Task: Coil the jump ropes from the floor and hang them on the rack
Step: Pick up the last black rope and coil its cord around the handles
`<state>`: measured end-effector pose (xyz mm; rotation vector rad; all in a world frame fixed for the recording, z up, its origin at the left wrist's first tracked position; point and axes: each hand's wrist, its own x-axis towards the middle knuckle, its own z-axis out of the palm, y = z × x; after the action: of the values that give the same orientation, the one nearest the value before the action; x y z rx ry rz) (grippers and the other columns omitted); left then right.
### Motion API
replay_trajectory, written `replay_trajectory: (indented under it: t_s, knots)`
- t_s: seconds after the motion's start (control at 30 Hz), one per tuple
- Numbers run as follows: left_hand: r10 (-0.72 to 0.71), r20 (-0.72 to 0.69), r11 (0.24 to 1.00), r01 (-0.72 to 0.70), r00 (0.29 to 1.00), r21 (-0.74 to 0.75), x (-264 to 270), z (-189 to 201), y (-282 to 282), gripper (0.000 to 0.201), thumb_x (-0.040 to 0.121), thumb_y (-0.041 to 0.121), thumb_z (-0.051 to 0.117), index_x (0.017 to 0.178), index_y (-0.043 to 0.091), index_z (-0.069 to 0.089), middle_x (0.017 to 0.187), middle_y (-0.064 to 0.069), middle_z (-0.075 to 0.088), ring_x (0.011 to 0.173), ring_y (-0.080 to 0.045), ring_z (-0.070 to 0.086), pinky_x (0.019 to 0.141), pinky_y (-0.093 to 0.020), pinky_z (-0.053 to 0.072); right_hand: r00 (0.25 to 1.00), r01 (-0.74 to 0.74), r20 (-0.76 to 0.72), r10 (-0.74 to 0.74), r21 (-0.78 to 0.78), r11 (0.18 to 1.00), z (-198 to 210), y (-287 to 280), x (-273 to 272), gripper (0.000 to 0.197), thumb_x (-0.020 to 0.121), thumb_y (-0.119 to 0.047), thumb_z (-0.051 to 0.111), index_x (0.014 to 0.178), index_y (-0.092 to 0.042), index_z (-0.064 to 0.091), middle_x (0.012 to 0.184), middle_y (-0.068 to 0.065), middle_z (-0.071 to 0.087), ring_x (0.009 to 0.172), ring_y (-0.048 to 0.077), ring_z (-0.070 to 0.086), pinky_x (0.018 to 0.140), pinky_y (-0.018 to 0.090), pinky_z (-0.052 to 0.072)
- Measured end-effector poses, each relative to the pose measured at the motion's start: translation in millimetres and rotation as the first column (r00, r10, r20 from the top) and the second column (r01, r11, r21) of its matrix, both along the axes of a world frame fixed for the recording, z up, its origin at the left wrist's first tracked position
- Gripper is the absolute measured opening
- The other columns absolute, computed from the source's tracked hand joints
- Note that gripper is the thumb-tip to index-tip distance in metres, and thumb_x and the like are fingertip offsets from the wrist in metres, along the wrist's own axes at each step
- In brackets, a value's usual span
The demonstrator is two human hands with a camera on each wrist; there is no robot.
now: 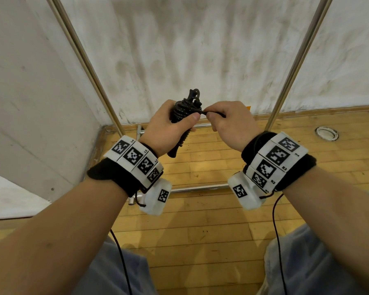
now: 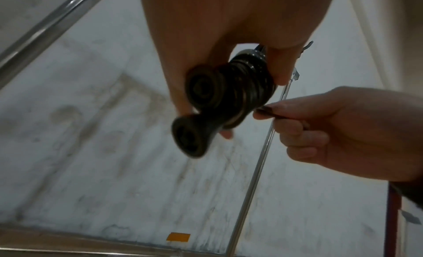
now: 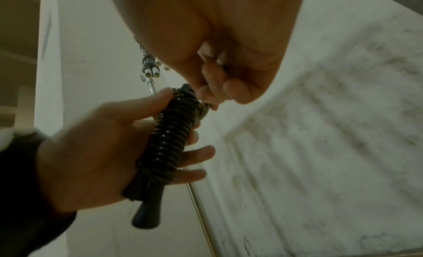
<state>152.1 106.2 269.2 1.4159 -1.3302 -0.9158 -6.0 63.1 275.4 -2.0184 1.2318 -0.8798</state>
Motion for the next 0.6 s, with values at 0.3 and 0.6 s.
replay_trajectory:
  t_s: [0.3,0.6]
  knots:
    - [-0.105,-0.114,0.993,0.111,0.988,0.046,-9.9,9.3,10.3,0.046,0.071,0.031,0.059,0.113,0.015,0.050,0.076,-0.006,0.064,0.052,-0.024,0.061,0.059,-0.044,0.047,0.993,0.109,0.052,-0.110,0.020,0.994,-10.7,-13.9,-4.8,0.023,0.095,-0.016,0.049,0.102,-0.011,0.070,0.062,-0.014,0.050,0.055,0.001,0.042,0.053,0.016,0.031]
    - [-0.225,0.000,0.965,0.223,0.974,0.140,-1.2,13.5,10.9,0.009,0.091,0.014,0.059,0.098,0.010,0.062,0.073,-0.008,0.067,0.053,-0.019,0.062,0.048,-0.027,0.049,0.980,0.127,0.149,-0.129,0.021,0.992,-13.2,-19.1,-4.0,0.023,0.094,-0.013,0.050,0.104,-0.008,0.070,0.064,-0.015,0.052,0.058,0.001,0.046,0.057,0.012,0.033]
